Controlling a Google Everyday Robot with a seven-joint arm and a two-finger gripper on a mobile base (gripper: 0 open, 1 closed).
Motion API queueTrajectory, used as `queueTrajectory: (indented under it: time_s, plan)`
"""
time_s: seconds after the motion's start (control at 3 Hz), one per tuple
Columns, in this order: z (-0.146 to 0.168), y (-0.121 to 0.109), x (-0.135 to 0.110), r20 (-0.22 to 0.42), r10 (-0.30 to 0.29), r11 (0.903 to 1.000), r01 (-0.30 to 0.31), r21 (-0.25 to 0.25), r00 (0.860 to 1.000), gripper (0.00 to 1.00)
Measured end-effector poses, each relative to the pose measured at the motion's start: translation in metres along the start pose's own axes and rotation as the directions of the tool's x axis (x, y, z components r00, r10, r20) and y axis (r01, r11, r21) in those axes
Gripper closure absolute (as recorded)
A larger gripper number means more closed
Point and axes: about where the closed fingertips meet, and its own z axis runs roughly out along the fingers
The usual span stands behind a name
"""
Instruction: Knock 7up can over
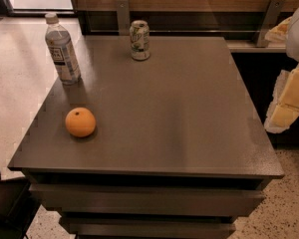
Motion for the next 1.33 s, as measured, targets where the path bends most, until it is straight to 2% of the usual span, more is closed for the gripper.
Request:
queueTrajectory:
  time_s: [0.67,1.0,1.33]
  plan:
    - [0.0,-0.005,-0.001,0.009,0.009,0.9999,-0.009,0.009,1.0,0.0]
    - [0.005,-0.025,-0.008,0.054,0.068,0.9971,-0.07,0.029,0.996,0.0]
    - [0.013,-0.047,-0.021,0.157,0.139,0.9876,-0.148,0.05,0.978,0.0]
